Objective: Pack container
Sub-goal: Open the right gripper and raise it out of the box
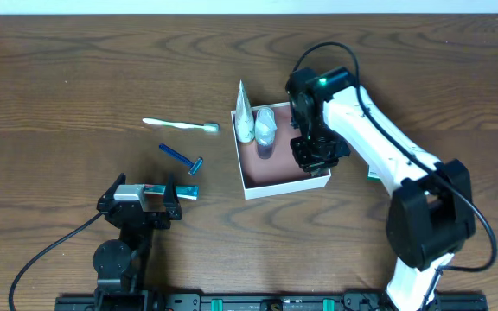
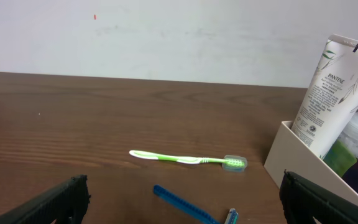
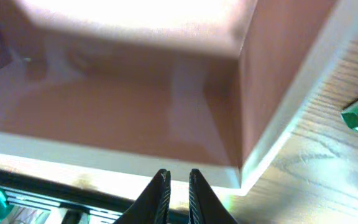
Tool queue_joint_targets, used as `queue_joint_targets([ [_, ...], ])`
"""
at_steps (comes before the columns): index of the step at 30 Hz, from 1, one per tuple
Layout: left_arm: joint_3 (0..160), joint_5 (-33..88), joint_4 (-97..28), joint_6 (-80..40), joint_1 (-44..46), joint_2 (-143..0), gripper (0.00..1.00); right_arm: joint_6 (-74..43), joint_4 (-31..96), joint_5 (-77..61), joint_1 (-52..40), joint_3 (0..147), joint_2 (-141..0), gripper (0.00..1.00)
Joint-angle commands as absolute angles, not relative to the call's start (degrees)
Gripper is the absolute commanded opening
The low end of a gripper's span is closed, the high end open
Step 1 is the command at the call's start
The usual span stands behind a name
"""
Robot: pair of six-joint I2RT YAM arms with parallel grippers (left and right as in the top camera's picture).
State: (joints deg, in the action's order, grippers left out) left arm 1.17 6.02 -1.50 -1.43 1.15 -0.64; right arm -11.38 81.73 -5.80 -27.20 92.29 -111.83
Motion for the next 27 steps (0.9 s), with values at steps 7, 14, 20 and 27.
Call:
queue_joint_targets([
  [7,0.23,7.03,-3.44,-1.1,1.08,-0.6,0.98,-12.64,80.18,-6.0,-28.95,91.11,-110.56,0.13],
  [14,0.23,7.03,-3.44,-1.1,1.08,-0.6,0.98,-12.82,77.01,-5.74,-28.77,89.27,-110.56,0.13],
  [20,0.23,7.03,-3.44,-1.1,1.08,-0.6,0.98,-12.82,76.9,-5.78,-28.77,87.61,-110.56,0.13],
  [27,0.23,7.03,-3.44,-1.1,1.08,-0.6,0.98,-12.86,79.26,-5.87,-28.91,87.57,-110.5,0.11],
])
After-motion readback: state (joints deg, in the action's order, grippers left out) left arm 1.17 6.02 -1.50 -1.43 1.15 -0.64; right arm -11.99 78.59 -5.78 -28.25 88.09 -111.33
